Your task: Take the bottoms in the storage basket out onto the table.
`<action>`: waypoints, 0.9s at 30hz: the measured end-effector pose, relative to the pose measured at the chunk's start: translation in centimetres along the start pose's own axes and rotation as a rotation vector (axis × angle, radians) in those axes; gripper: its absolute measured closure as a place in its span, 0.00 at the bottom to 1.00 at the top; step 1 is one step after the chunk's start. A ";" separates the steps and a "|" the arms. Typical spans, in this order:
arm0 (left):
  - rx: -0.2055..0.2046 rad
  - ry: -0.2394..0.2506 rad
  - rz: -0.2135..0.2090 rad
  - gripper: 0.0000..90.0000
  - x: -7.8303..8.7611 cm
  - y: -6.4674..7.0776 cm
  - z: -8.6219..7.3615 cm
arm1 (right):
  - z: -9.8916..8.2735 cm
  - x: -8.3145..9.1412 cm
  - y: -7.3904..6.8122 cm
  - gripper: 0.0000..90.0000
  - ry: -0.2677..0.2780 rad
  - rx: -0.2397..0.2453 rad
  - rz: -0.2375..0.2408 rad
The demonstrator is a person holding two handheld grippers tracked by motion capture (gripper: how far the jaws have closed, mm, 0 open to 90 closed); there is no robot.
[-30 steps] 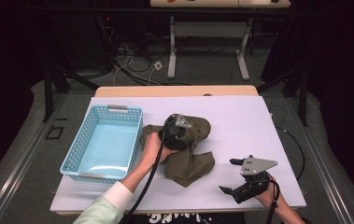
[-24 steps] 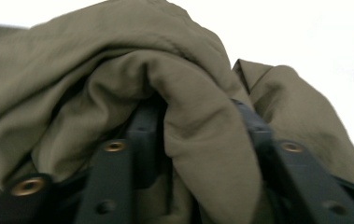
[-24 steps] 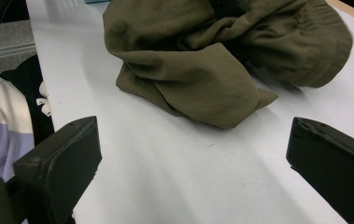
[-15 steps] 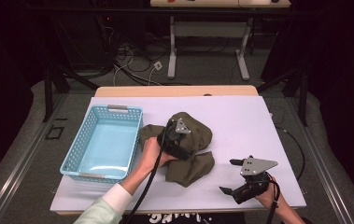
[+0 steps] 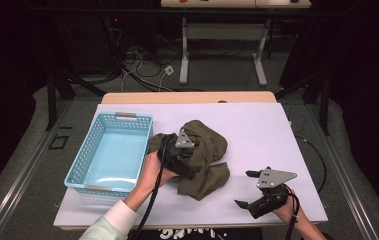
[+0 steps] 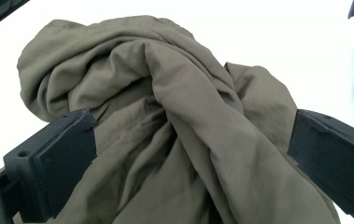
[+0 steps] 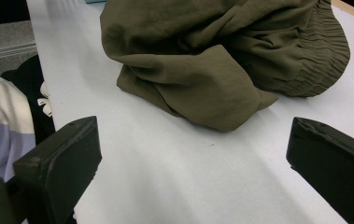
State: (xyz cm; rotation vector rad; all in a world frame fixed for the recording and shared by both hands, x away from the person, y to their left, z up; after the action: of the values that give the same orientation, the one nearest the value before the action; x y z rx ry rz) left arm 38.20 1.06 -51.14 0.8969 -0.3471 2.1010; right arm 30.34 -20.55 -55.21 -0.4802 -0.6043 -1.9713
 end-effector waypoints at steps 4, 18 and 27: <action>0.005 0.002 0.004 0.00 0.7 0.0 -0.7 | 0.0 0.0 0.0 0.03 0.000 0.003 0.000; 0.020 0.037 0.024 0.00 3.2 0.1 -2.5 | 0.0 0.0 -0.1 0.03 0.000 0.002 0.001; 0.051 0.054 0.048 0.00 4.7 -0.7 -3.9 | 0.0 0.0 0.0 0.03 0.001 0.002 0.000</action>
State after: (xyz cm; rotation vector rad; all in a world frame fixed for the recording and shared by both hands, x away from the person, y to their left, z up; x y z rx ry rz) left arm 34.86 6.19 -50.67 0.8676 -0.2904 2.1826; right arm 30.31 -20.51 -55.19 -0.4780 -0.6050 -1.9706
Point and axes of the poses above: each handheld gripper's, and its own axes: x roughly backward along the jaws, z roughly out of its top, y roughly to its right, the point moved 7 cm from there along -x, roughly forward along the jaws, and after that the axes turned 10 degrees about x, right-handed, at the moved point
